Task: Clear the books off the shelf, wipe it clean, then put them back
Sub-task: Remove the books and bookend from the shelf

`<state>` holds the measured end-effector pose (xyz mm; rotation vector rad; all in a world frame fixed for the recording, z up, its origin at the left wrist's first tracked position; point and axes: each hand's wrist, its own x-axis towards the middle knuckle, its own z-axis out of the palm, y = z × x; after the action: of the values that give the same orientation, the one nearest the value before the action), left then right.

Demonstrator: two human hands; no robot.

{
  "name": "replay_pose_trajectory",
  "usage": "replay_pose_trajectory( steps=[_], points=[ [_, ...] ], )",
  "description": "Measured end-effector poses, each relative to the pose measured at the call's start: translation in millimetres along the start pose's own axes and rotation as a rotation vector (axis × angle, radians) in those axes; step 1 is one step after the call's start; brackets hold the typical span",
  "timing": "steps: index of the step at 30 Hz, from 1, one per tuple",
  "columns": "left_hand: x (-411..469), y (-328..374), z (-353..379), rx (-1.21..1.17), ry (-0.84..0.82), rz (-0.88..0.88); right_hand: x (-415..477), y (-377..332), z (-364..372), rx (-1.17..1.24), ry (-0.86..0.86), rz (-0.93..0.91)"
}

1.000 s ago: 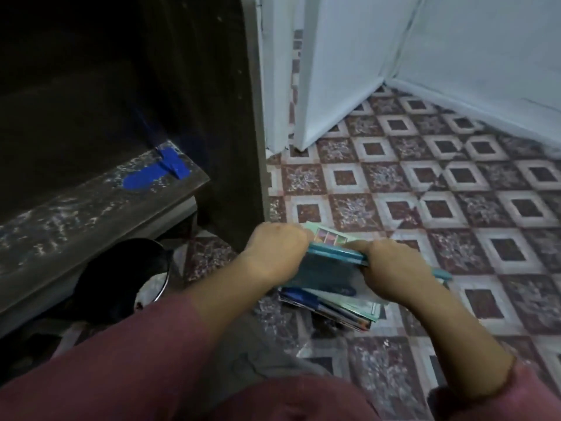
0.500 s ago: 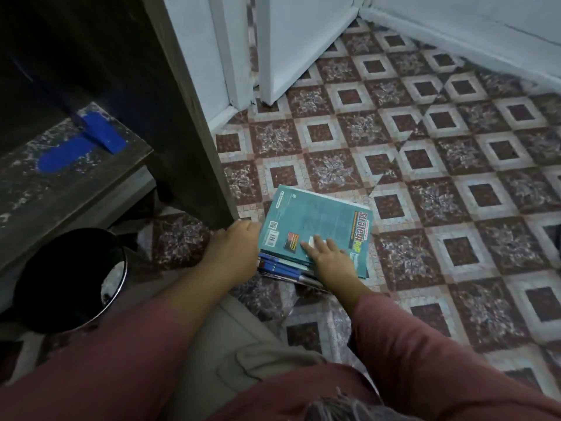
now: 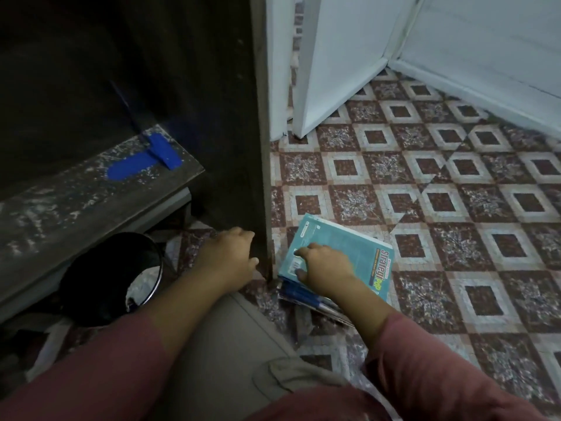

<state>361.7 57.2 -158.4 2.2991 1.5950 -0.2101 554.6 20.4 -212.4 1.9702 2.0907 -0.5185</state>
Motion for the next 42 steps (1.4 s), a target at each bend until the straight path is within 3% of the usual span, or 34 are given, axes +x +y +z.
replay_pose_trajectory(
  steps=[7, 16, 22, 28, 33, 39, 42],
  points=[
    [-75.8, -97.1, -73.1, -0.046, 0.202, -0.289, -11.9, -121.3, -121.2, -0.019, 0.291, -0.367],
    [-226.3, -206.2, -127.7, -0.042, 0.621, -0.645, -36.8, -306.6, -207.5, -0.169, 0.452, -0.766],
    [-311.6, -251.4, -148.6, 0.071, 0.900, -0.832, -55.0, -408.8, -224.1, -0.186, 0.440, -1.001],
    [-364.4, -292.9, -147.7, 0.196, 0.849, -1.019, -65.5, -496.6, -197.5, -0.177, 0.442, -1.168],
    [-372.0, -315.7, -146.5, 0.175, 0.745, -1.009, -70.1, -542.6, -185.3, -0.166, 0.449, -1.196],
    [-371.5, -323.2, -143.1, 0.161, 0.792, -0.997, -63.1, -569.7, -182.5, -0.148, 0.500, -1.230],
    [-370.4, -320.8, -143.1, 0.117, 0.783, -1.007, -57.1, -572.3, -183.0, -0.134, 0.621, -1.261]
  ],
)
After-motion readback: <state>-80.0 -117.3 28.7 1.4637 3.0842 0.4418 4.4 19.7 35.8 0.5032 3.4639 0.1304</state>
